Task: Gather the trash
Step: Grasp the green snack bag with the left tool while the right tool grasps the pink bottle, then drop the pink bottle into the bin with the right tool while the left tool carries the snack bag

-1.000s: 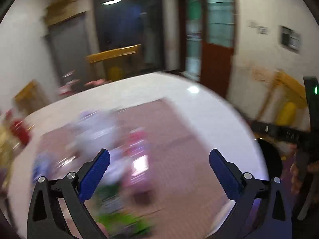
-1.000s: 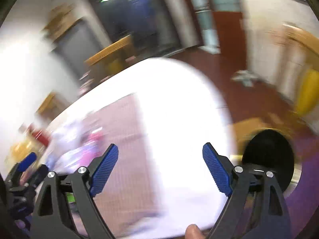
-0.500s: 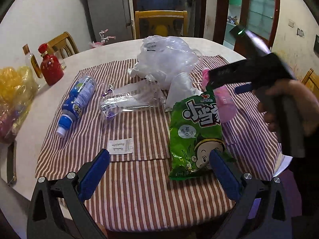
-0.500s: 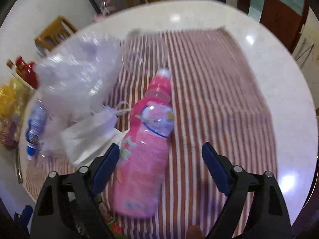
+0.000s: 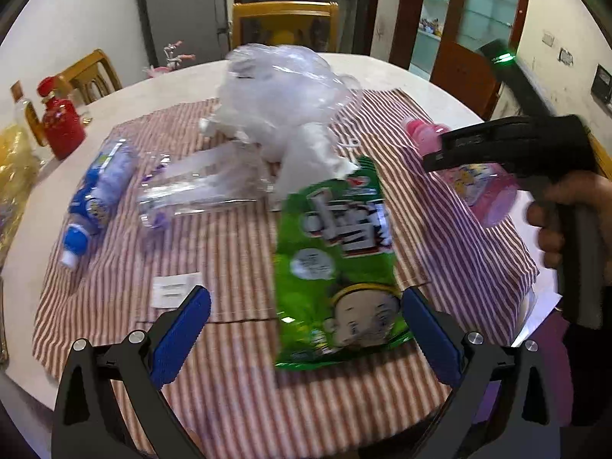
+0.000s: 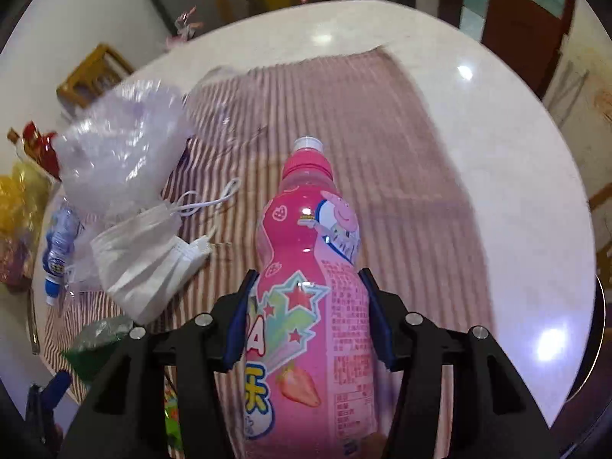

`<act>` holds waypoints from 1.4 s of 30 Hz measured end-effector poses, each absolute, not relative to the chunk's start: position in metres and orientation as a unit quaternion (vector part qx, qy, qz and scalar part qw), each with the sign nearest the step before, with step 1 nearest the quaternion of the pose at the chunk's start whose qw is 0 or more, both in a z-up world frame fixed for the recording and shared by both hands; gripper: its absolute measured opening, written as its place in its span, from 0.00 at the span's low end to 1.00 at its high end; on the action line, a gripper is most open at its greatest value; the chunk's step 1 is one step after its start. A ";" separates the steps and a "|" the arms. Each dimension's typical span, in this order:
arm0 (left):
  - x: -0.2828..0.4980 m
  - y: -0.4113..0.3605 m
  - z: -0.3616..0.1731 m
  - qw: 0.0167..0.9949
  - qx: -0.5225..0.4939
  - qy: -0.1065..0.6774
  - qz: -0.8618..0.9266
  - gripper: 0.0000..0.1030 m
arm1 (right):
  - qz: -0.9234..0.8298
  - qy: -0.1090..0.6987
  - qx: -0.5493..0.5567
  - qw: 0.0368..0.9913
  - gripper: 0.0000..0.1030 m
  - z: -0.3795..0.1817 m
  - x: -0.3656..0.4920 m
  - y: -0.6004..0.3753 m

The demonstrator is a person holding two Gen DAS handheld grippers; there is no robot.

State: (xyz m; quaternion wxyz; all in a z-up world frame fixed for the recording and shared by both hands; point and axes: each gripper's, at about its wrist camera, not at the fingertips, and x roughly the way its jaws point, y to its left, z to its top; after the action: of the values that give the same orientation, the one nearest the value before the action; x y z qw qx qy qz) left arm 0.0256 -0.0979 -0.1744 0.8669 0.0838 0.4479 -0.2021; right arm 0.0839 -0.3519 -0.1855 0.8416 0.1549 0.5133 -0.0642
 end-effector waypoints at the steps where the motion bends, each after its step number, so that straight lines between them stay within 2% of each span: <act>1: 0.028 -0.105 -0.177 0.865 0.089 0.452 -0.201 0.95 | -0.064 0.510 0.156 0.843 0.51 -0.183 0.079 -0.351; 7: 0.043 -0.129 -0.194 0.858 0.104 0.470 -0.179 0.92 | -0.055 0.485 0.171 0.856 0.51 -0.166 0.059 -0.350; 8: 0.045 -0.130 -0.196 0.857 0.101 0.475 -0.175 0.81 | -0.053 0.482 0.172 0.857 0.51 -0.163 0.057 -0.358; 9: 0.048 -0.130 -0.198 0.853 0.096 0.482 -0.175 0.64 | -0.051 0.480 0.171 0.859 0.51 -0.160 0.054 -0.357; 10: 0.049 -0.130 -0.200 0.850 0.094 0.489 -0.174 0.62 | -0.049 0.477 0.172 0.860 0.51 -0.158 0.052 -0.357; 15: 0.049 -0.127 -0.195 0.853 0.095 0.483 -0.175 0.37 | -0.048 0.467 0.180 0.864 0.51 -0.148 0.034 -0.367; 18: 0.046 -0.127 -0.191 0.856 0.099 0.476 -0.179 0.28 | -0.048 0.463 0.183 0.866 0.51 -0.147 0.030 -0.368; 29: 0.032 -0.145 -0.143 0.875 0.105 0.411 -0.232 0.26 | -0.062 0.420 0.213 0.880 0.51 -0.124 0.005 -0.390; 38: 0.029 -0.192 -0.106 0.876 0.114 0.368 -0.289 0.26 | -0.148 0.377 0.265 0.875 0.51 -0.115 -0.051 -0.471; 42: 0.023 -0.231 -0.097 0.867 0.137 0.348 -0.329 0.26 | -0.218 0.378 0.294 0.850 0.51 -0.136 -0.092 -0.526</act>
State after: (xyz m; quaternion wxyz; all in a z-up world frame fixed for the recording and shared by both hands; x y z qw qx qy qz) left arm 0.0229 -0.2309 -0.0967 0.8669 0.1368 0.3484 -0.3292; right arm -0.0920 -0.5255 -0.1361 0.8505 0.2937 0.3783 -0.2176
